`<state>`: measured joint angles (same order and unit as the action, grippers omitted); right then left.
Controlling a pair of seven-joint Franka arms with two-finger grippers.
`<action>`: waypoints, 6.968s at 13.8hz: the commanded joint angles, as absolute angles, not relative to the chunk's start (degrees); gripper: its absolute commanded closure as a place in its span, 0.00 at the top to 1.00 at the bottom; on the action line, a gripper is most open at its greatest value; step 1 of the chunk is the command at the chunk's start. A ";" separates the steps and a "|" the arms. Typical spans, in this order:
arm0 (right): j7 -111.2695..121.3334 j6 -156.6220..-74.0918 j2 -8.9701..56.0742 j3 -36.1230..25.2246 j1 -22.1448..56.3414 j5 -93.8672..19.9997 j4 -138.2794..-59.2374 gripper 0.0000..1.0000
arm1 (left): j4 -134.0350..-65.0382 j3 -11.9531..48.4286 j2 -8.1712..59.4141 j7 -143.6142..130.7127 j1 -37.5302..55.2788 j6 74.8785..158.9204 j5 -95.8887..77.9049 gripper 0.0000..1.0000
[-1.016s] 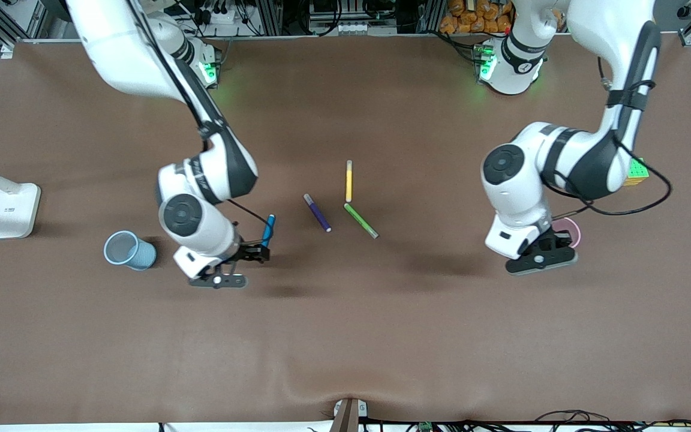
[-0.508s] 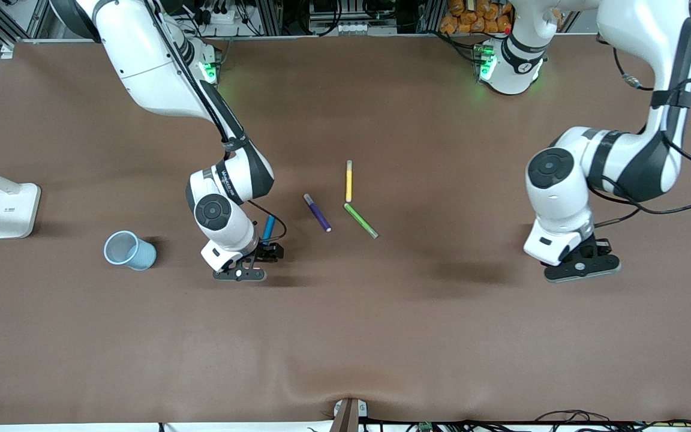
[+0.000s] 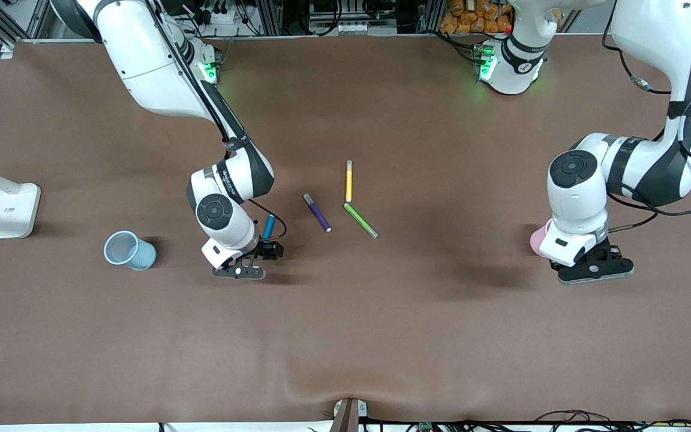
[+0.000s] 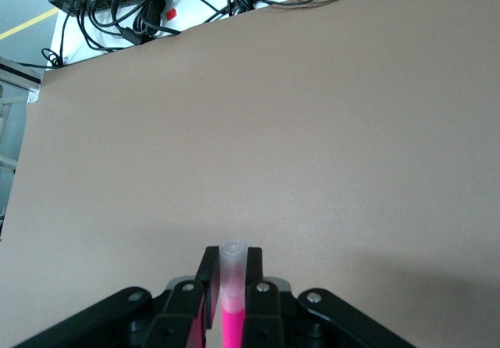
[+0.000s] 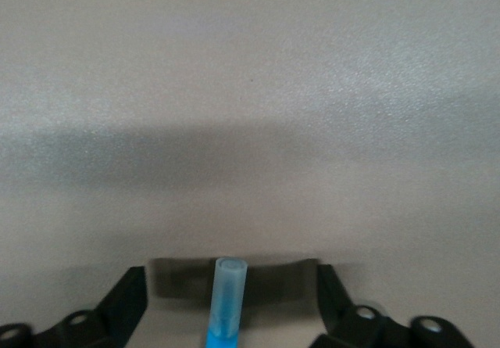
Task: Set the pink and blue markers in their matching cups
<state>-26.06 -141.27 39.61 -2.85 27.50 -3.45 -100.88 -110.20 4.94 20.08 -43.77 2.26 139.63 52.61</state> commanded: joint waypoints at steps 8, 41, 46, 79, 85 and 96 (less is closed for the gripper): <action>-23.14 -140.37 35.09 -3.51 28.74 -2.55 -104.32 0.00 | -122.51 5.54 14.77 -56.40 1.49 146.34 60.89 0.00; 109.85 -99.27 25.64 -5.54 -14.14 -54.21 -95.29 0.00 | -99.33 10.71 14.25 -26.22 0.88 124.49 25.78 1.00; 117.41 -94.67 28.74 -5.54 -15.73 -58.10 -94.83 0.00 | -89.92 11.34 12.93 -17.34 0.88 106.20 11.19 1.00; 48.38 -94.83 16.00 -5.45 -6.33 -10.74 -89.21 1.00 | -91.32 10.28 -1.23 -2.37 -5.89 92.99 -3.78 1.00; 22.20 -94.14 7.39 -5.36 -1.24 -3.70 -93.25 1.00 | -91.58 8.53 -1.49 0.09 -5.71 92.81 -3.78 1.00; 0.00 -84.74 1.58 -5.19 -0.70 -1.58 -89.13 1.00 | -91.41 -0.09 -1.50 1.31 0.79 92.55 -1.93 1.00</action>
